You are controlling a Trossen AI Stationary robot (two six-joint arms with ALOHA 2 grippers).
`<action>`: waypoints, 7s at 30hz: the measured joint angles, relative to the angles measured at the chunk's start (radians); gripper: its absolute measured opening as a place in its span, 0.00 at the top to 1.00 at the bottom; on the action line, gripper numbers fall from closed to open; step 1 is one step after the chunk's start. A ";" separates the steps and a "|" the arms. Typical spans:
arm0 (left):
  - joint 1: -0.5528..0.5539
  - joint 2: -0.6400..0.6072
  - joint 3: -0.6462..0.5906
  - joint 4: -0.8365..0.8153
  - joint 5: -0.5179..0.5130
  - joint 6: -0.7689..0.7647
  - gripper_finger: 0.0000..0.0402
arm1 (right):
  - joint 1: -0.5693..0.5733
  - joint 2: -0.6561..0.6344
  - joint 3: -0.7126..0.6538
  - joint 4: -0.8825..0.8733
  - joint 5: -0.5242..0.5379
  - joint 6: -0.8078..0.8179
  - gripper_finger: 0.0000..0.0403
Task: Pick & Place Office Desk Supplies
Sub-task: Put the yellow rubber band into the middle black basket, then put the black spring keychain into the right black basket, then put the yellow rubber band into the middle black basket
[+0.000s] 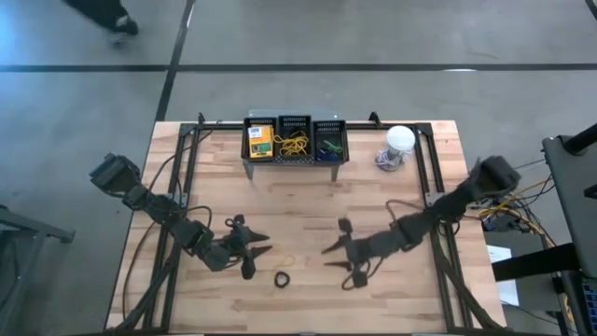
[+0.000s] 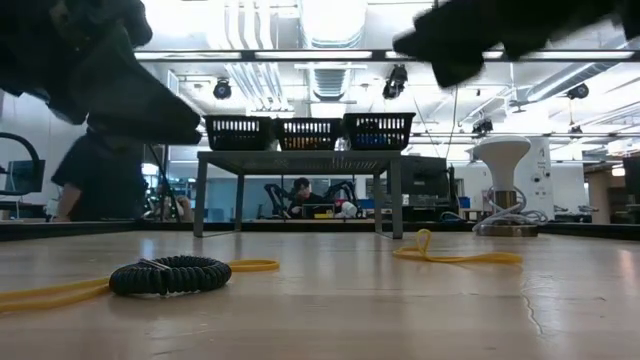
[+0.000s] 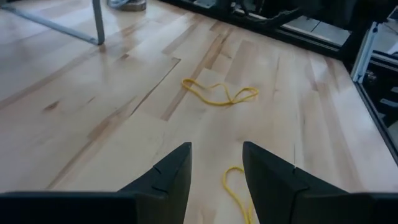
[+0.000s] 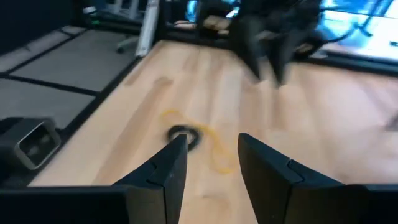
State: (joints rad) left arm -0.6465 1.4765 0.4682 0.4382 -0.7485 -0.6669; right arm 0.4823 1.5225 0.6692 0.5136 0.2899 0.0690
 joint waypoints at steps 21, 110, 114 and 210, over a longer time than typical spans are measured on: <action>-0.013 0.207 0.161 -0.050 0.023 0.088 0.63 | -0.003 0.292 0.221 -0.591 0.234 0.530 0.67; -0.143 0.233 0.476 -0.674 0.190 -0.124 0.68 | 0.028 0.334 0.198 0.032 -0.070 0.031 0.74; -0.192 0.237 0.476 -0.664 0.203 -0.193 0.68 | -0.007 0.440 0.268 0.033 -0.195 0.010 0.69; -0.138 0.299 0.377 -0.539 -0.277 -0.326 0.68 | -0.883 -0.203 0.343 -0.608 -0.335 -0.024 0.60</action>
State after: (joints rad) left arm -0.7849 1.7760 0.8448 -0.1009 -1.0252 -0.9924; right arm -0.4004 1.3190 1.0119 -0.0949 -0.0454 0.0447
